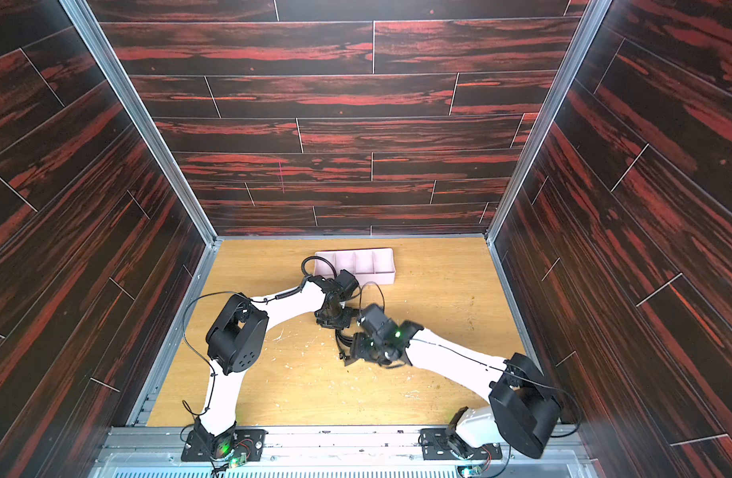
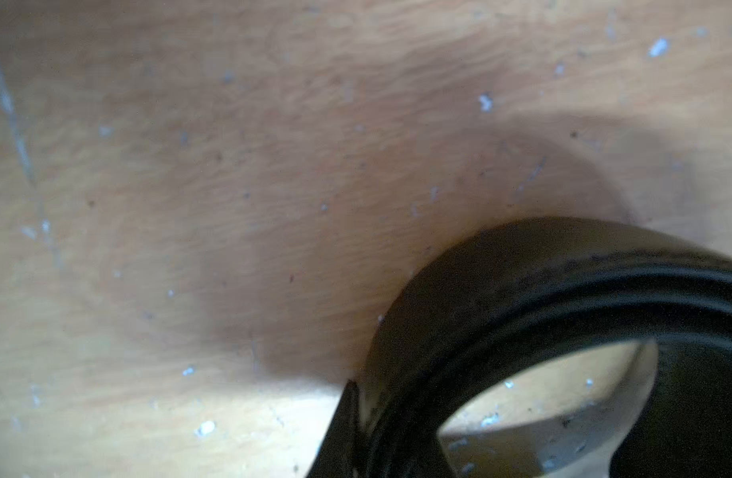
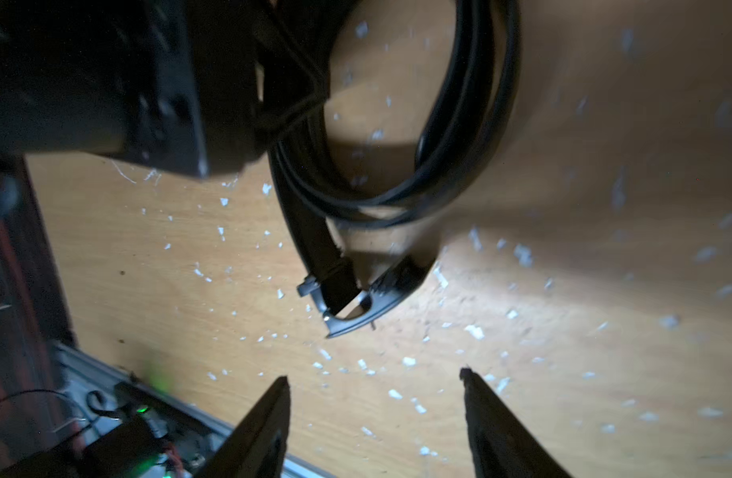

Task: Place the belts into the storage roll
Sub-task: Pick up the belt from the center of the board.

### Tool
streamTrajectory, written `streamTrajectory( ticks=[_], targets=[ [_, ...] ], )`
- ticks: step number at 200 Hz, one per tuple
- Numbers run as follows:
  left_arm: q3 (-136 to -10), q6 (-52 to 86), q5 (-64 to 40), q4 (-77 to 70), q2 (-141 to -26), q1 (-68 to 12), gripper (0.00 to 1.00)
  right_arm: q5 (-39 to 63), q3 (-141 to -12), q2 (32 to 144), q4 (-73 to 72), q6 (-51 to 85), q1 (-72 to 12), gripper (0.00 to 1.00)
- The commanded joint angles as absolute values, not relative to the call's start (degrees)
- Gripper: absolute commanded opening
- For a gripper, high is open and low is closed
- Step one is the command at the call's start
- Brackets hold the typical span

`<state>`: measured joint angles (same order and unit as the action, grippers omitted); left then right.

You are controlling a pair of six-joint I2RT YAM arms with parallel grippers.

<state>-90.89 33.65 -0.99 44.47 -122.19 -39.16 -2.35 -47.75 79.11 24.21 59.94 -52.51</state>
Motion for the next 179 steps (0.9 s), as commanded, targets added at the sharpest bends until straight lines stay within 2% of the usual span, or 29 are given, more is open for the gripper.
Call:
streamTrajectory(
  ticks=[1, 23, 34, 97, 145, 155, 179],
  targets=[
    [-89.1, 41.3, 2.8, 48.4, -119.6, -39.8, 0.00, -3.2, -44.8, 78.5, 18.6, 76.0, -55.3, 0.69],
    [-87.1, 45.0, 4.6, 47.8, -118.3, -40.1, 0.00, -4.8, -46.2, 81.1, 20.0, 80.7, -57.0, 0.69],
    [-86.2, 46.0, 5.1, 47.3, -117.5, -40.4, 0.00, -5.6, -46.3, 81.7, 20.1, 83.1, -57.5, 0.74],
    [-83.7, 51.6, 4.1, 47.1, -116.0, -41.3, 0.00, -5.8, -43.1, 84.8, 13.0, 91.8, -56.9, 0.72],
    [-82.6, 60.4, 5.2, 50.3, -113.0, -42.2, 0.00, -6.7, -44.2, 83.8, 15.3, 97.5, -56.9, 0.74],
    [-82.3, 62.6, 5.5, 50.8, -112.4, -42.3, 0.00, -7.0, -44.8, 83.3, 16.8, 98.3, -56.9, 0.83],
    [-80.9, 66.8, 6.2, 50.6, -110.5, -42.8, 0.00, -7.6, -47.0, 83.0, 19.9, 98.2, -56.5, 0.90]
  ],
)
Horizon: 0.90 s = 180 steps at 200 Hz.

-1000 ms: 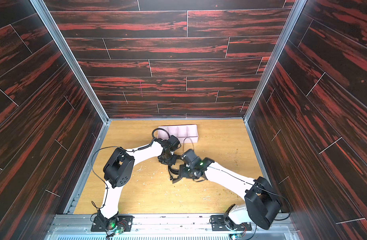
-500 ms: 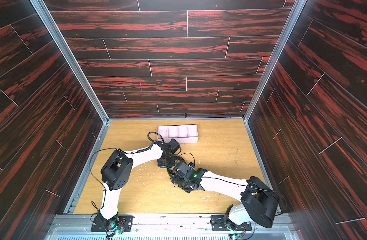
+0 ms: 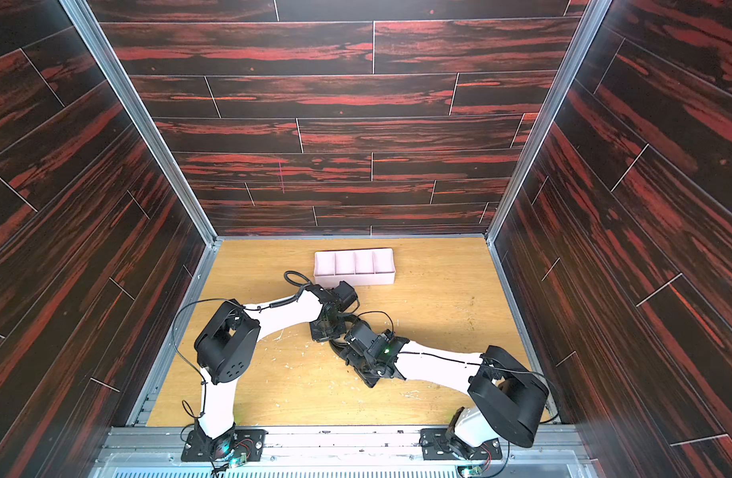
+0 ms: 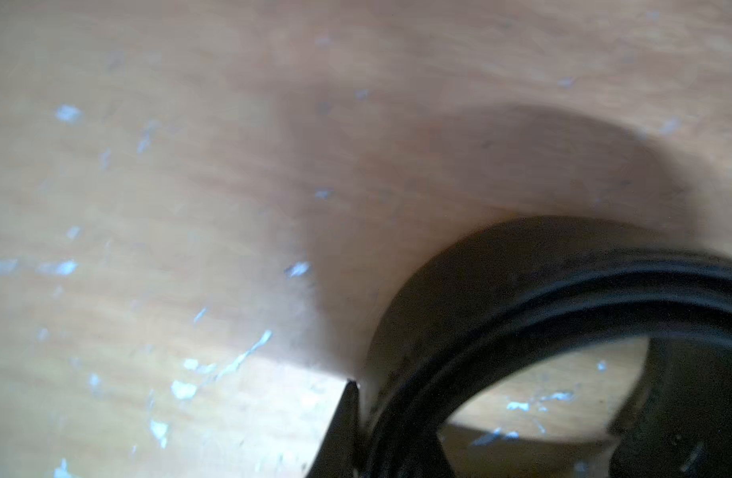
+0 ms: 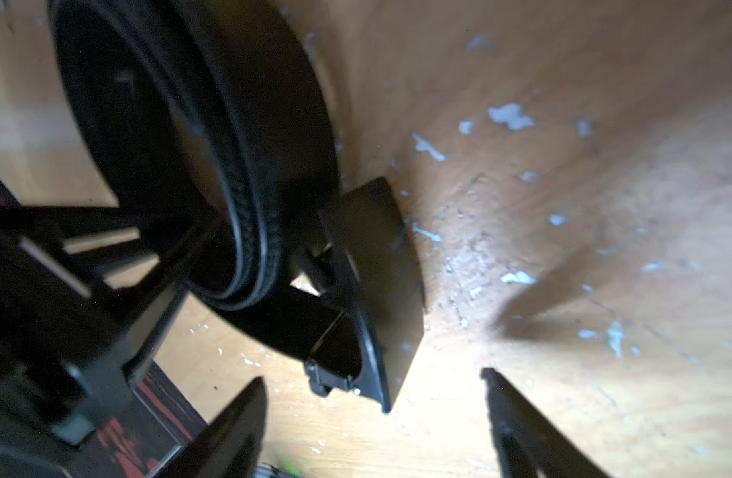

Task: Place the belts into the storage roll
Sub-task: Pick up the belt from the center of the board.

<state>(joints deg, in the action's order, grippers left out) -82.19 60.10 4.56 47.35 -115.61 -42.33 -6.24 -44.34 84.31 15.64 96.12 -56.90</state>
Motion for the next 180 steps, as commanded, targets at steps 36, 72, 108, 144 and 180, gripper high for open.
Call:
streamTrajectory(
  ticks=[36, 72, 108, 144, 180],
  targets=[
    [-78.1, 68.7, 9.3, 45.9, -106.8, -44.4, 0.00, -6.7, -46.7, 82.3, 20.4, 97.6, -53.3, 0.93],
    [-75.8, 70.5, 10.3, 42.0, -105.2, -45.1, 0.00, -4.9, -47.0, 83.3, 19.2, 96.6, -51.1, 0.93],
    [-75.1, 71.1, 11.8, 42.2, -105.7, -45.8, 0.00, -4.2, -47.0, 84.4, 17.5, 98.1, -50.7, 0.93],
    [-76.5, 70.9, 12.4, 48.3, -108.3, -45.7, 0.00, -2.8, -48.9, 87.5, 16.5, 98.1, -50.8, 0.93],
    [-74.1, 72.8, 8.7, 45.5, -108.7, -45.8, 0.00, -3.2, -49.8, 90.3, 16.4, 98.8, -51.4, 0.92]
  ],
)
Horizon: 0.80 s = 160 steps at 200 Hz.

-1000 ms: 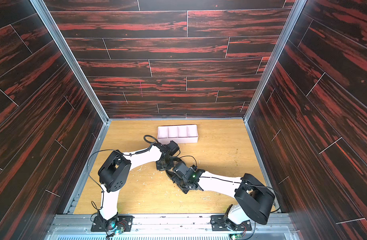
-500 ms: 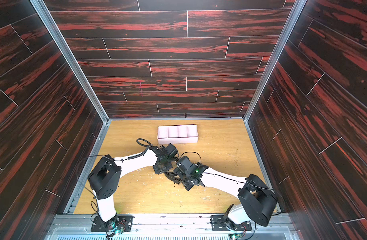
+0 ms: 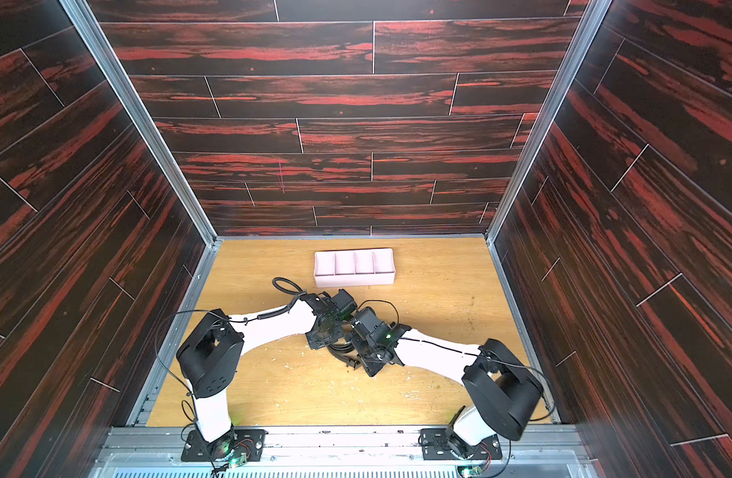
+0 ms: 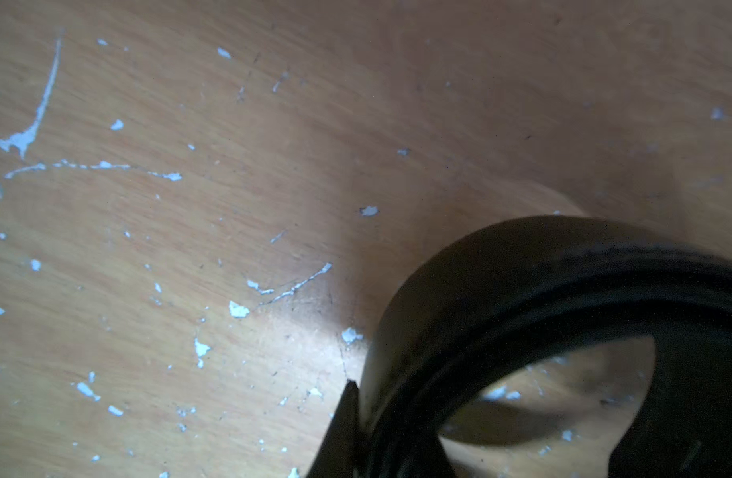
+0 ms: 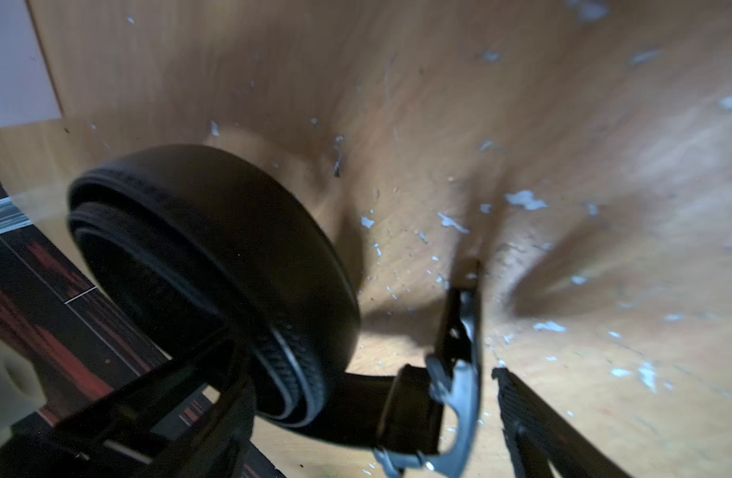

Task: Place the belts into the storage roll
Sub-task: Pick up the belt from the center of the board.

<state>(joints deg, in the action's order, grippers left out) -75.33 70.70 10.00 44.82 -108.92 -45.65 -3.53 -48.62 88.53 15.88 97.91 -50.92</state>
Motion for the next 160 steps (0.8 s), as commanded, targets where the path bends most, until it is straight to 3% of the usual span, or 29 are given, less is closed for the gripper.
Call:
streamTrajectory(
  ticks=[1, 79, 160],
  targets=[
    [-74.0, 72.8, 8.6, 45.5, -108.7, -45.9, 0.00, -3.2, -49.9, 90.3, 16.5, 98.9, -51.4, 0.92],
    [-73.7, 70.3, 7.6, 45.7, -110.2, -46.1, 0.00, -1.8, -51.0, 95.1, 18.2, 96.3, -52.7, 0.86],
    [-72.0, 69.1, 3.6, 45.2, -111.5, -46.3, 0.00, -4.0, -52.8, 98.2, 20.8, 91.3, -52.2, 0.64]
  ],
)
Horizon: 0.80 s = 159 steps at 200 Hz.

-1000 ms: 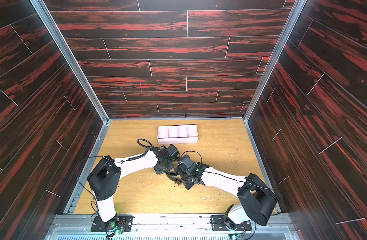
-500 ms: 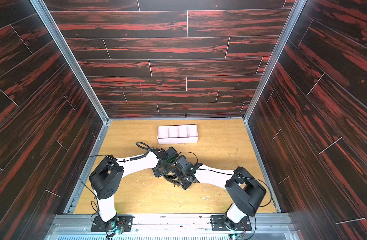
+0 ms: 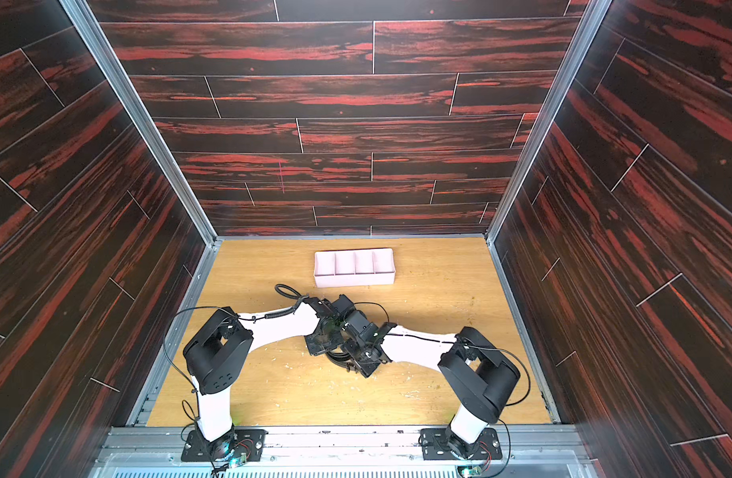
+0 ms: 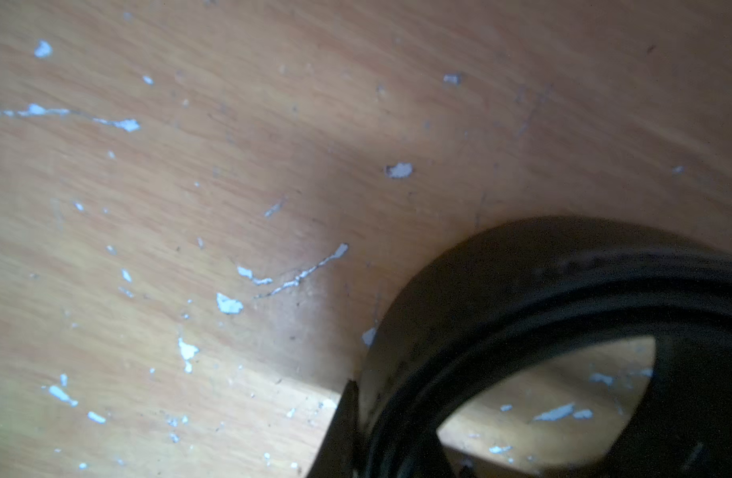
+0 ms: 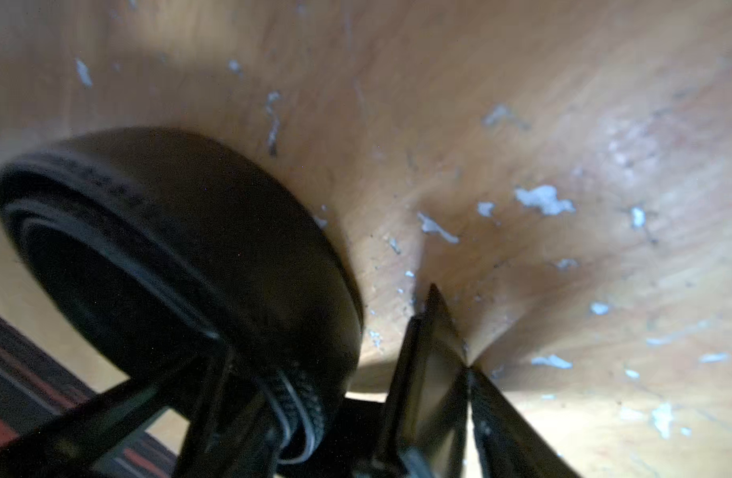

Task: Place the belts into the storage roll
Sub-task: Pick up the belt from the center of the board.

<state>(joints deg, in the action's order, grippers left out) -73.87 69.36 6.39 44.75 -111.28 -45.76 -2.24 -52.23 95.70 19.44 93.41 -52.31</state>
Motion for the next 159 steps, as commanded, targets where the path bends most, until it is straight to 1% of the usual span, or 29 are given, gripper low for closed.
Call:
streamTrajectory(
  ticks=[1, 40, 68, 99, 117, 125, 151, 159],
  targets=[
    [-72.0, 69.1, 3.5, 45.2, -111.5, -46.3, 0.00, -4.1, -52.8, 98.3, 20.8, 91.2, -52.2, 0.64],
    [-71.9, 68.8, 1.2, 45.3, -111.9, -46.3, 0.00, -3.3, -52.6, 100.3, 20.2, 89.4, -52.1, 0.51],
    [-71.6, 69.2, 0.2, 45.9, -111.8, -46.3, 0.00, -5.0, -53.0, 100.0, 21.4, 88.2, -52.1, 0.41],
    [-70.7, 69.5, -2.6, 43.8, -111.3, -46.3, 0.00, -7.2, -54.7, 100.7, 23.7, 85.5, -51.7, 0.26],
    [-70.6, 68.6, -4.1, 43.3, -111.1, -46.3, 0.00, -8.8, -55.8, 100.7, 25.7, 82.9, -51.3, 0.12],
    [-70.7, 68.1, -4.5, 43.3, -111.0, -46.3, 0.00, -10.1, -56.3, 100.4, 26.8, 81.5, -51.2, 0.07],
    [-72.4, 65.9, -6.2, 43.8, -111.9, -46.1, 0.00, -15.0, -58.5, 99.4, 32.1, 77.7, -50.9, 0.05],
    [-73.5, 65.0, -7.0, 44.4, -112.7, -46.1, 0.01, -15.7, -58.8, 98.9, 32.3, 75.4, -50.5, 0.01]
  ],
)
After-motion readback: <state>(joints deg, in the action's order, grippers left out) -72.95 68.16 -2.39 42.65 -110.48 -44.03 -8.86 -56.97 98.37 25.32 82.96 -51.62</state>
